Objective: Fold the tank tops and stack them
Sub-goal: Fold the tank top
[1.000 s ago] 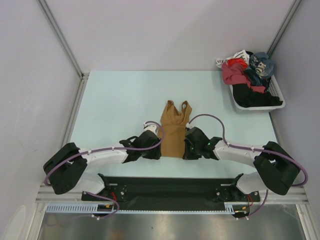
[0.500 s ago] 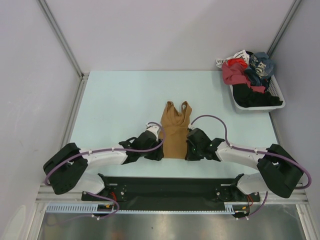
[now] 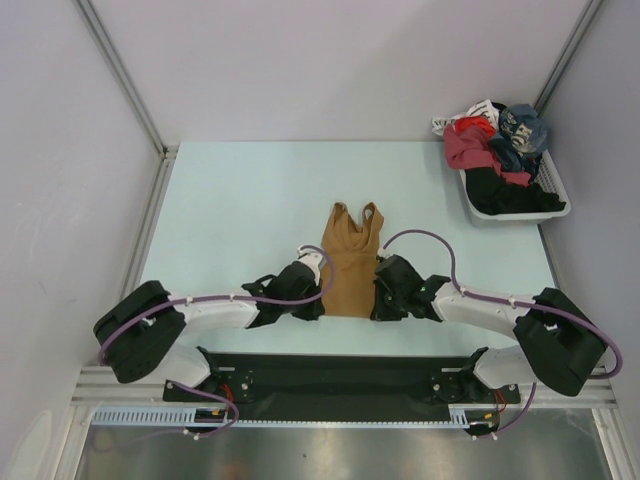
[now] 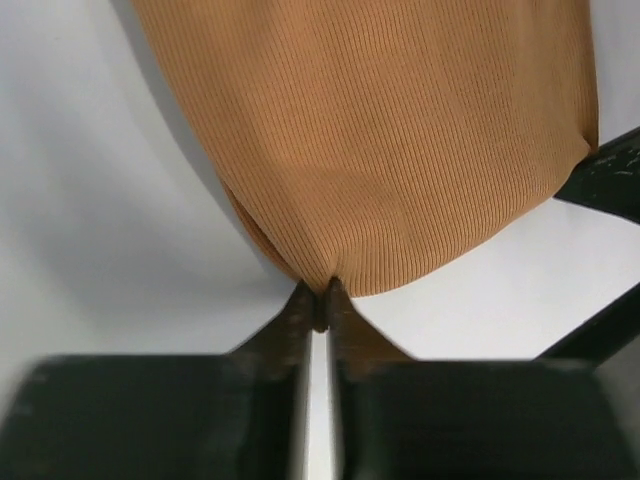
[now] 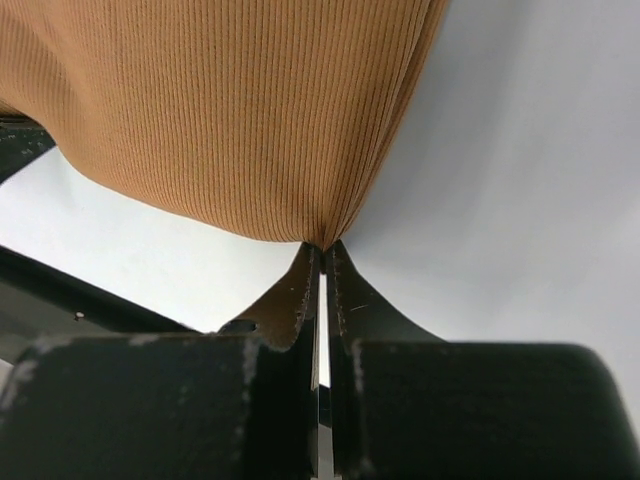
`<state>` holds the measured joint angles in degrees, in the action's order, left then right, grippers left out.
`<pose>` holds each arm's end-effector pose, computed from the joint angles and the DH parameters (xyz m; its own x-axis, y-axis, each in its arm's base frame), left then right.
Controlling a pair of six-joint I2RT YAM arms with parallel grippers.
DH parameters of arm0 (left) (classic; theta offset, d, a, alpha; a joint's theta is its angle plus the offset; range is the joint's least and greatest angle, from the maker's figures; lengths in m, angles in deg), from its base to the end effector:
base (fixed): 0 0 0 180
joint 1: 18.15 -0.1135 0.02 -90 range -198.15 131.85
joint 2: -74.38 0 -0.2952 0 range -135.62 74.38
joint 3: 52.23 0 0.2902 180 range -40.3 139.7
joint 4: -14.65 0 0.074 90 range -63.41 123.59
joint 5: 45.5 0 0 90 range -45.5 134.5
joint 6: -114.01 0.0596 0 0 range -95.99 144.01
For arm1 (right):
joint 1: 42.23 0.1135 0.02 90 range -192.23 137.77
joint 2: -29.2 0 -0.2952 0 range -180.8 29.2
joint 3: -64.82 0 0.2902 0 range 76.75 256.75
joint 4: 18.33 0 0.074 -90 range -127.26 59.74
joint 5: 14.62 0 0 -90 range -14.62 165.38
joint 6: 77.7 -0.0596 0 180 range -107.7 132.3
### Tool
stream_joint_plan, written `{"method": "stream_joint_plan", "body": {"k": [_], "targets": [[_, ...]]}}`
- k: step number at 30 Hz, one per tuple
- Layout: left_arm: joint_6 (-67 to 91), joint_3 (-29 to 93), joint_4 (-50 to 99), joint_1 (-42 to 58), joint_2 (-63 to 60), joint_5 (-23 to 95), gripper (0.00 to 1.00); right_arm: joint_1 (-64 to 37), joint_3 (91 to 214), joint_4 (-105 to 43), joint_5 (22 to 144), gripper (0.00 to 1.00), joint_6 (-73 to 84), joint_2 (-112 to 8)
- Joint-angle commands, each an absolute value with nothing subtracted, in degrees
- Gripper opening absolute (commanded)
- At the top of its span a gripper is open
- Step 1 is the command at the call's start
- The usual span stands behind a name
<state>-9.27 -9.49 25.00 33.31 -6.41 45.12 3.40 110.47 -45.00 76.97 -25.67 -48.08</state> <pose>0.1812 -0.2264 0.1261 -0.8162 0.1440 -0.5595 0.3944 0.8465 -0.3576 0.1892 0.1958 0.1356 -0.9149 -0.0558 -0.3997 -0.2053 0.9170 0.3419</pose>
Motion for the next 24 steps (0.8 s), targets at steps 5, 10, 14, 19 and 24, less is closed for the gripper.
{"method": "stream_joint_plan", "body": {"k": [5,10,14,19,24], "targets": [[-9.83,-9.8,31.59,35.36,-6.93,44.23,0.0,4.79,110.42,-52.75,75.47,0.0,-26.89,-42.1],[-11.85,-8.93,37.91,37.57,-0.33,44.23,0.0,6.55,110.77,-59.77,74.06,0.0,-28.65,-35.33],[-13.26,-6.56,43.1,38.1,3.62,43.53,0.0,6.9,113.31,-65.23,73.63,0.0,-29.09,-29.44],[-13.35,-0.32,49.43,38.01,7.85,44.32,0.0,6.46,119.98,-71.03,70.99,0.0,-27.34,-26.61],[-11.33,7.66,53.82,36.78,5.92,46.16,0.0,3.83,126.05,-72.79,71.25,0.0,-22.95,-28.98]]}}
